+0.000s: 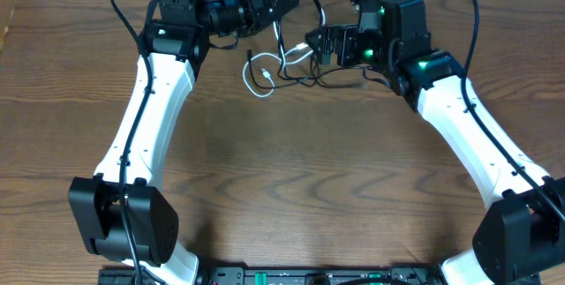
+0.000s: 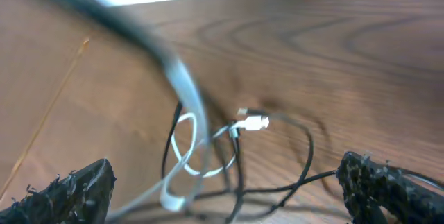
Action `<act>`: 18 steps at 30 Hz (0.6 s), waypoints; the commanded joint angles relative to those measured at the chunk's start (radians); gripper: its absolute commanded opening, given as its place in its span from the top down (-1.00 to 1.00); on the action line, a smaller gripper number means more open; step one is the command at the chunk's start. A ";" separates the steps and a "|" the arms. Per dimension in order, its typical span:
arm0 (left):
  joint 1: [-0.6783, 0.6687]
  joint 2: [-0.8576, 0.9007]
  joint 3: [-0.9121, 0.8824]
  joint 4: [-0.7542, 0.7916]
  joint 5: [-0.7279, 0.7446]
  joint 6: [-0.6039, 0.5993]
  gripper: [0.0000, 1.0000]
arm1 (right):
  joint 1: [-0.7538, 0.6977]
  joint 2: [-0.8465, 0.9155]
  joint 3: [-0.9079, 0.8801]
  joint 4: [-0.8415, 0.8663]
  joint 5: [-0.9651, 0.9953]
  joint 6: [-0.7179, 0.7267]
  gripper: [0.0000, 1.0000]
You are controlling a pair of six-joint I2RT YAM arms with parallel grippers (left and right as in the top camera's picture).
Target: Untangle cables
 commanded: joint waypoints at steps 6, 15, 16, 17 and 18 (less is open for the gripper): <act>0.003 -0.013 0.030 0.088 0.409 0.036 0.85 | -0.035 0.060 0.003 -0.004 0.254 0.127 -0.99; 0.013 -0.013 -0.009 0.032 0.462 0.273 0.85 | -0.224 0.138 0.003 -0.140 0.283 0.022 -0.78; 0.018 -0.013 -0.018 0.030 0.445 0.283 0.85 | -0.244 0.137 0.003 -0.150 0.283 -0.004 -0.75; 0.023 -0.013 -0.024 0.030 0.435 0.287 0.85 | -0.266 0.135 0.003 -0.157 0.283 -0.032 -0.74; 0.029 -0.013 -0.030 0.030 0.423 0.289 0.85 | -0.284 0.134 0.003 -0.162 0.283 -0.053 -0.75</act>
